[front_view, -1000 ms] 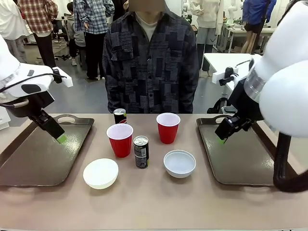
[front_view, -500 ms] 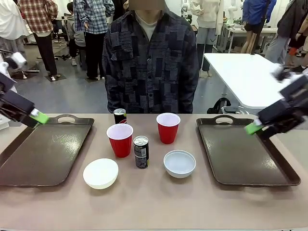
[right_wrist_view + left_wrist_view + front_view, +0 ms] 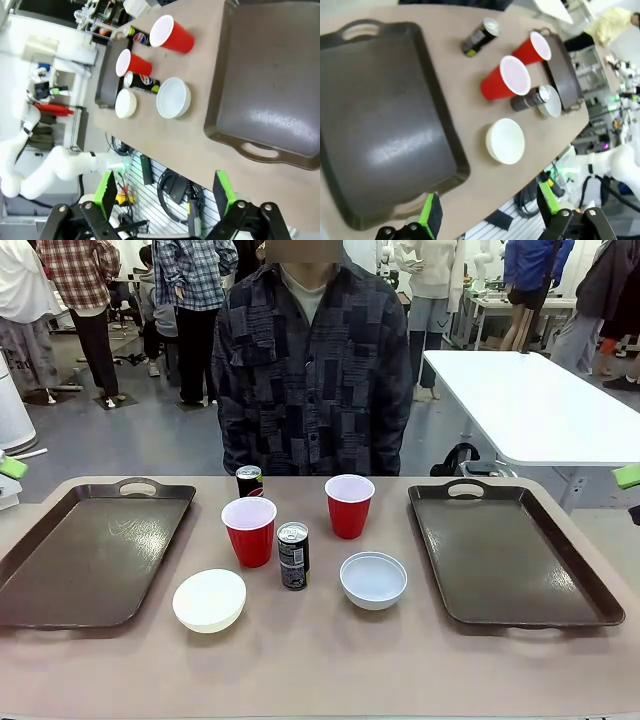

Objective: Prepare tableware on both trays.
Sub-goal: Pick up a Picnic Bowl from the table and place it on a Handle tray.

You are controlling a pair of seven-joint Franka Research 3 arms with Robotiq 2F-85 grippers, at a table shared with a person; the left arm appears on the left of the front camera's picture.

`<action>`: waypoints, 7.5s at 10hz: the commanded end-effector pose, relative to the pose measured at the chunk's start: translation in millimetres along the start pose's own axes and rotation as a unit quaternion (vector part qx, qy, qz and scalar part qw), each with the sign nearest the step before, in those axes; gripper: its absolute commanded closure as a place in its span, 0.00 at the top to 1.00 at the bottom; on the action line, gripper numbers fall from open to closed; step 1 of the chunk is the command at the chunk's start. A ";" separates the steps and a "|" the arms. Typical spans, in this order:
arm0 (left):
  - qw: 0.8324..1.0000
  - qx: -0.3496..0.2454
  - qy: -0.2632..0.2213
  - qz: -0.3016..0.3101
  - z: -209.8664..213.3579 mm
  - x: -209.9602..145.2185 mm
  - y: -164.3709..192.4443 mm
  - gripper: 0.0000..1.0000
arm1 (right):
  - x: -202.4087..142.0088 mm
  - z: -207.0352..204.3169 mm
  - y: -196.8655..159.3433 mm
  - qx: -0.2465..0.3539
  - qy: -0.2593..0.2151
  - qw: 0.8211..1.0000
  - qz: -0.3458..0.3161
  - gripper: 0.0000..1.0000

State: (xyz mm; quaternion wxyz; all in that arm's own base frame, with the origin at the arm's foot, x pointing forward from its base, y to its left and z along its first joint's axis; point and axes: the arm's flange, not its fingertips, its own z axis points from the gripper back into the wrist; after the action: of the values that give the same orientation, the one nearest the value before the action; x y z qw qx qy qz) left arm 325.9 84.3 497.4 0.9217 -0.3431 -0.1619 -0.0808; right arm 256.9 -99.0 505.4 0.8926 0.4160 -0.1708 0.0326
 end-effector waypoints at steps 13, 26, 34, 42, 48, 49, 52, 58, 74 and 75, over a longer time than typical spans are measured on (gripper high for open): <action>0.998 0.005 -0.051 0.036 38.0 -19.2 35.6 1.00 | -3.8 22.6 -38.2 0.017 0.009 0.999 -0.047 1.00; 0.998 0.005 -0.051 0.036 38.0 -19.2 35.6 1.00 | 11.1 -9.4 15.4 -0.101 0.085 0.990 -0.043 1.00; 0.998 0.005 -0.051 0.036 38.0 -19.2 35.6 1.00 | 72.8 -241.1 131.1 -0.375 0.167 0.912 -0.012 1.00; 0.998 0.005 -0.051 0.036 38.0 -19.2 35.6 1.00 | 75.5 -282.2 113.6 -0.368 0.137 0.920 -0.019 1.00; 0.998 0.005 -0.051 0.036 38.0 -19.2 35.6 1.00 | 68.9 -368.5 92.5 -0.400 0.123 0.908 -0.006 1.00; 0.998 0.005 -0.051 0.036 38.0 -19.2 35.6 1.00 | 65.2 -375.4 87.4 -0.408 0.122 0.904 -0.004 1.00; 0.998 0.005 -0.051 0.036 38.0 -19.2 35.6 1.00 | 45.8 -385.5 79.8 -0.413 0.160 0.897 0.000 1.00; 0.998 0.005 -0.051 0.036 38.0 -19.2 35.6 1.00 | 43.2 -389.2 68.7 -0.413 0.175 0.894 -0.005 0.43; 0.998 0.005 -0.051 0.036 38.0 -19.2 35.6 1.00 | 140.8 -253.2 116.7 -0.369 0.185 0.910 0.022 0.00; 0.998 0.005 -0.051 0.036 38.0 -19.2 35.6 1.00 | 151.4 -233.7 103.0 -0.374 0.183 0.909 0.021 0.00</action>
State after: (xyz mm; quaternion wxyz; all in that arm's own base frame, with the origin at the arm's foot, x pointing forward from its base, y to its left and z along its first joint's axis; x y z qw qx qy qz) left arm 308.1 137.1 493.9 0.9183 -0.3411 -0.1978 -0.0353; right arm 433.7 145.6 485.2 0.9976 0.0412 -0.0212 0.0505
